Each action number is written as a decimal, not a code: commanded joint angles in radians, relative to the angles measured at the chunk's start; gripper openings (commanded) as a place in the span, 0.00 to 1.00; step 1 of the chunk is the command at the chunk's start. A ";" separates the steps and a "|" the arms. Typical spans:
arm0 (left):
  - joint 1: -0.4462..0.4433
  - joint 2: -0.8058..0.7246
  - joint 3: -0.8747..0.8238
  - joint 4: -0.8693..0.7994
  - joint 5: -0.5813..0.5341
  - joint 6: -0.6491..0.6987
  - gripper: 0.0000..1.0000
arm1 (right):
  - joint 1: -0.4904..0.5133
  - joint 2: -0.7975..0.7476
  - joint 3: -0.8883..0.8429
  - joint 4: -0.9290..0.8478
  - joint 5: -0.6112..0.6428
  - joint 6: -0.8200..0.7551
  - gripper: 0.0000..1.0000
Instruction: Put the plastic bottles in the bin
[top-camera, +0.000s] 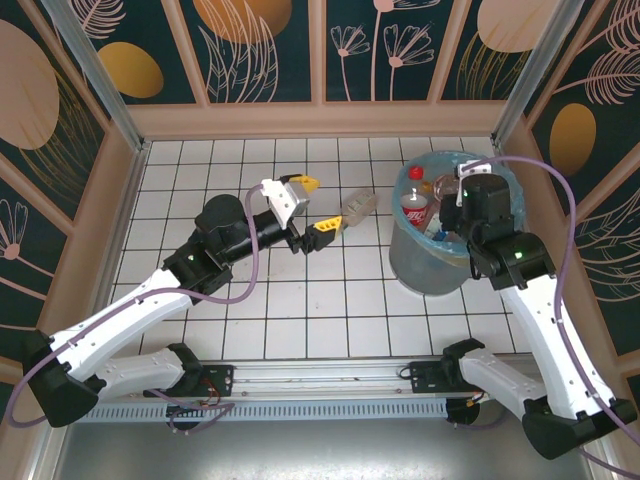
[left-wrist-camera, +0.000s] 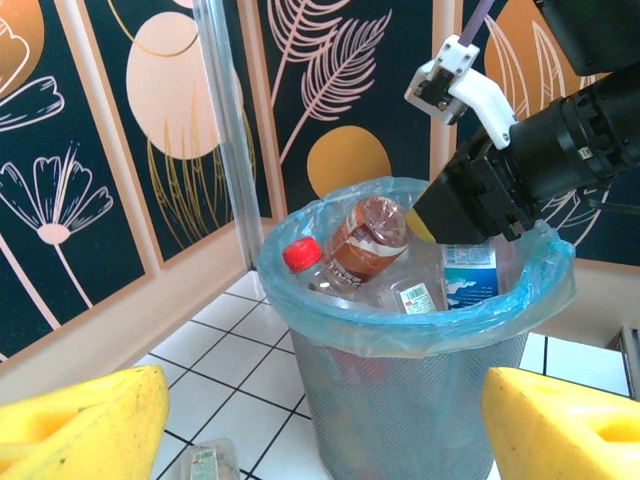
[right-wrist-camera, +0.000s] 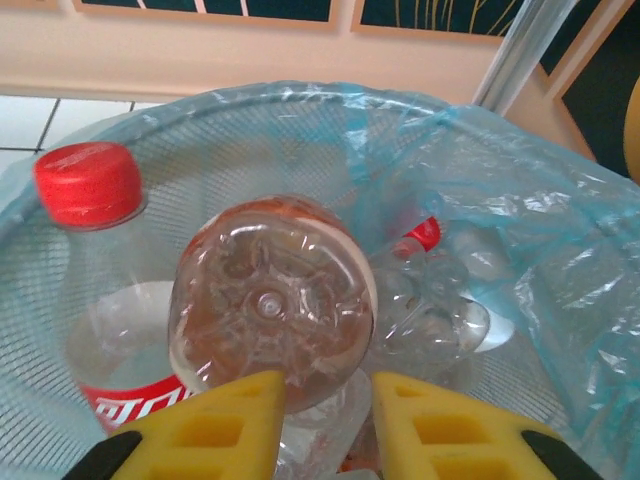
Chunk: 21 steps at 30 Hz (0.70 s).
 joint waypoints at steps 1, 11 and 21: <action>-0.005 0.008 -0.017 0.008 -0.006 0.024 0.82 | -0.005 -0.022 -0.071 -0.119 -0.052 0.105 0.26; -0.005 0.032 -0.022 0.016 -0.001 0.030 0.82 | -0.129 0.007 -0.083 -0.106 0.027 0.132 0.77; -0.005 0.011 -0.021 0.014 -0.013 0.036 0.82 | -0.218 0.037 0.066 -0.072 -0.072 0.103 0.90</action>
